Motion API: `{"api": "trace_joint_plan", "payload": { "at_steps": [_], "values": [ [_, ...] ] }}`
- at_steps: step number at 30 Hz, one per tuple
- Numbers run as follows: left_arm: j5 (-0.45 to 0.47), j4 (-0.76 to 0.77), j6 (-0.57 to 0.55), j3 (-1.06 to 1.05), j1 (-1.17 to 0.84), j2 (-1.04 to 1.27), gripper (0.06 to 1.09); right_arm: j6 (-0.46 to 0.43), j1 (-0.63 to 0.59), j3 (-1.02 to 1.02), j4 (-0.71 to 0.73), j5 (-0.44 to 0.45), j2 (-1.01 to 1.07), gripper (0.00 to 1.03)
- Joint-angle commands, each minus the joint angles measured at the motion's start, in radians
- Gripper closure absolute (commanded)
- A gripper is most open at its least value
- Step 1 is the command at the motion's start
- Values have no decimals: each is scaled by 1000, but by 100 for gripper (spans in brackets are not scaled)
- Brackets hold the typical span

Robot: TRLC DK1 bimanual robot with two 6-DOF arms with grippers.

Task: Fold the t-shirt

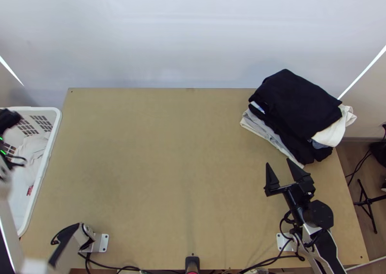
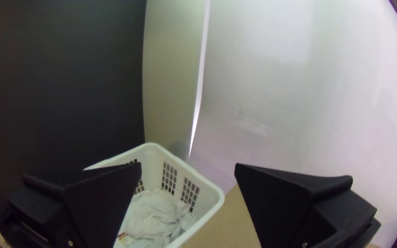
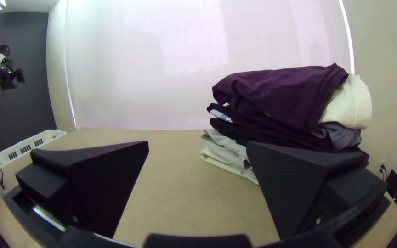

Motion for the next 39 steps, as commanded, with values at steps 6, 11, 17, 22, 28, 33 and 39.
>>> {"api": "trace_joint_plan", "payload": {
  "at_steps": [6,11,17,22,28,33,39],
  "values": [
    [127,-301,-54,466,331,716,10,0,0,0,0,0,0,4],
    [139,-329,-51,544,344,897,10,0,0,0,0,0,0,4],
    [152,-343,-42,650,361,1146,10,0,0,0,0,1,0,4],
    [187,-341,-30,759,367,1373,10,0,0,0,0,1,0,4],
    [202,-311,-20,957,395,1626,10,0,0,0,0,0,0,4],
    [204,-186,26,1048,407,1758,10,0,0,0,0,1,0,4],
    [205,-119,56,1083,396,1839,10,0,0,0,0,0,0,4]
  ]
}}
